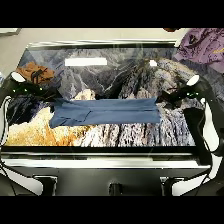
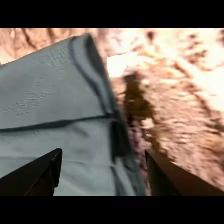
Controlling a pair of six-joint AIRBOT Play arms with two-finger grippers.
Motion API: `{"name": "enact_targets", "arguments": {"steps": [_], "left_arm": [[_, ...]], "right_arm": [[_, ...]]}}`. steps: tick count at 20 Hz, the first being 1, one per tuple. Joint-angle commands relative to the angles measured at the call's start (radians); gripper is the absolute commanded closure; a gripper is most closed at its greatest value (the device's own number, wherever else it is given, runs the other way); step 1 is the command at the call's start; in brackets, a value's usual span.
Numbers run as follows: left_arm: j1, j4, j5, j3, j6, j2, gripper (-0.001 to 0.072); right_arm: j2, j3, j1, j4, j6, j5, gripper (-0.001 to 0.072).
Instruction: Fold the clothes and pants, and hang the long-sleeved shirts on hangers.
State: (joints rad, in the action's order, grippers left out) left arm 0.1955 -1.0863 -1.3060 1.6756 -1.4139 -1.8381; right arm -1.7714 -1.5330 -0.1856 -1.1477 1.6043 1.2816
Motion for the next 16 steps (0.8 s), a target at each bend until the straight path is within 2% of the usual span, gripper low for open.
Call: {"name": "enact_targets", "arguments": {"steps": [1, 3, 8, 9, 10, 11, 12, 13, 14, 15, 16], "left_arm": [[0.002, -0.011, -0.035, 0.027, -0.026, 0.044, 0.0149], [0.002, -0.018, -0.037, 0.027, -0.026, 0.067, 0.0149], [0.002, -0.018, -0.039, 0.027, -0.027, 0.081, 0.0149], [0.002, -0.017, -0.039, 0.027, -0.028, 0.081, 0.0150], [0.002, -0.016, -0.039, 0.027, -0.038, 0.081, 0.0149], [0.002, -0.008, -0.040, 0.027, -0.038, 0.081, 0.0149], [-0.001, 0.008, -0.040, 0.027, -0.038, 0.082, 0.0150], [-0.006, 0.030, -0.038, 0.027, -0.038, 0.082, 0.0155], [-0.019, 0.052, -0.034, 0.027, -0.039, 0.081, 0.0194], [-0.040, 0.066, -0.021, 0.027, -0.067, 0.079, 0.0363], [-0.068, 0.074, -0.007, 0.027, -0.104, 0.074, 0.0606]], "right_arm": [[-0.041, -0.025, -0.080, 0.144, -0.068, 0.066, 0.0111], [-0.095, -0.025, -0.100, 0.232, -0.126, 0.103, 0.0109], [-0.183, -0.024, -0.035, 0.258, -0.146, 0.084, 0.0119], [-0.195, -0.023, -0.014, 0.261, -0.146, 0.081, 0.0188], [-0.198, -0.023, 0.003, 0.263, -0.147, 0.079, 0.0309], [-0.195, -0.023, 0.014, 0.266, -0.154, 0.072, 0.0492], [-0.183, -0.023, 0.019, 0.270, -0.153, 0.061, 0.0628], [-0.161, -0.023, 0.019, 0.268, -0.150, 0.045, 0.0685], [-0.129, -0.025, 0.014, 0.251, -0.123, 0.028, 0.0686], [-0.091, -0.027, 0.008, 0.220, -0.085, 0.020, 0.0686], [-0.045, -0.028, 0.010, 0.174, -0.037, 0.025, 0.0686]]}}
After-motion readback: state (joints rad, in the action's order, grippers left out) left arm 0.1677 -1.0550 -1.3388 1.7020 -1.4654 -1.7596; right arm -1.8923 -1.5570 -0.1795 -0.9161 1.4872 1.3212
